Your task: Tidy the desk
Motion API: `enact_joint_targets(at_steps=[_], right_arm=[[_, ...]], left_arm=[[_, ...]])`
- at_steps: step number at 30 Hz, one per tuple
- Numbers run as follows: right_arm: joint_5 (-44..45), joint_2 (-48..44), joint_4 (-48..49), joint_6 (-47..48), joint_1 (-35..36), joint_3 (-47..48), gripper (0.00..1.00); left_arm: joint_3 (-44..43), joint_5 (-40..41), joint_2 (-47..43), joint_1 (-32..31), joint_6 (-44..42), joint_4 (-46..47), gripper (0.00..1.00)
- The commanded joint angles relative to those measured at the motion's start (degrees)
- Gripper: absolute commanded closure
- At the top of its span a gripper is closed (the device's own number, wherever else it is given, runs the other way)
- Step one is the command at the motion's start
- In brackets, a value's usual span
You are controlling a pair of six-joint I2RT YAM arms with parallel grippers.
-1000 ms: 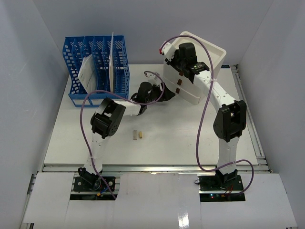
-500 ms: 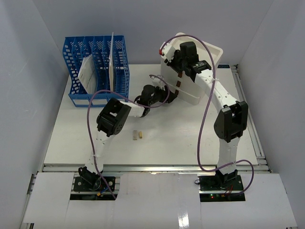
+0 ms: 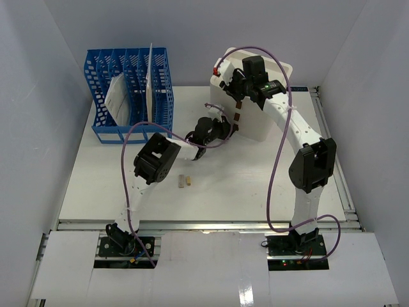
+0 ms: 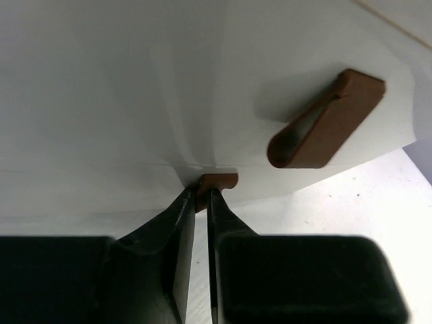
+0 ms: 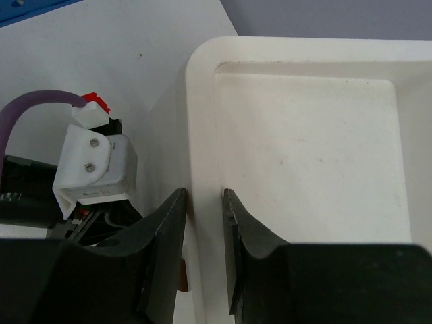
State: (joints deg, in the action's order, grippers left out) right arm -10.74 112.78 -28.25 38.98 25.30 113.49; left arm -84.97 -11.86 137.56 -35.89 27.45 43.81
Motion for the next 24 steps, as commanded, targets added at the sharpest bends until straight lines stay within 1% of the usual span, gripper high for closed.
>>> enact_joint_targets(at_steps=[1,3,5,13,15,20,22,23,24], right_arm=[[-5.1,-1.5,-8.3,-4.0,3.0,-1.6,0.81],[-3.4,-1.2,-8.1,-3.4,2.9,-1.6,0.81],[-2.5,-0.8,-7.8,-3.2,2.3,-1.3,0.80],[1.3,3.3,-8.1,-2.1,-1.4,2.8,0.80],[2.5,4.1,-8.1,-1.5,-1.9,3.5,0.80],[3.7,5.7,-8.1,-1.1,-3.3,5.2,0.80],[3.3,5.5,-8.1,-1.2,-3.5,5.0,0.80],[2.9,5.3,-8.1,-1.5,-3.5,4.3,0.79],[2.3,4.9,-8.1,-1.7,-3.5,3.7,0.78]], left_arm=[[-1.0,1.7,-2.7,-0.2,0.9,1.0,0.89],[2.7,2.1,-4.4,-0.2,1.0,2.8,0.99],[6.2,2.6,-7.4,-0.2,1.1,5.6,1.00],[25.5,0.7,-18.3,-0.3,2.4,14.3,1.00],[29.4,0.3,-20.7,-0.4,2.7,14.9,1.00],[35.0,-0.1,-23.1,-0.7,4.4,16.7,1.00],[33.9,-0.5,-22.4,-0.7,4.4,16.0,1.00],[32.8,-0.5,-21.7,-0.7,4.2,14.1,0.95],[30.8,-0.8,-20.7,-0.8,3.8,12.5,0.82]])
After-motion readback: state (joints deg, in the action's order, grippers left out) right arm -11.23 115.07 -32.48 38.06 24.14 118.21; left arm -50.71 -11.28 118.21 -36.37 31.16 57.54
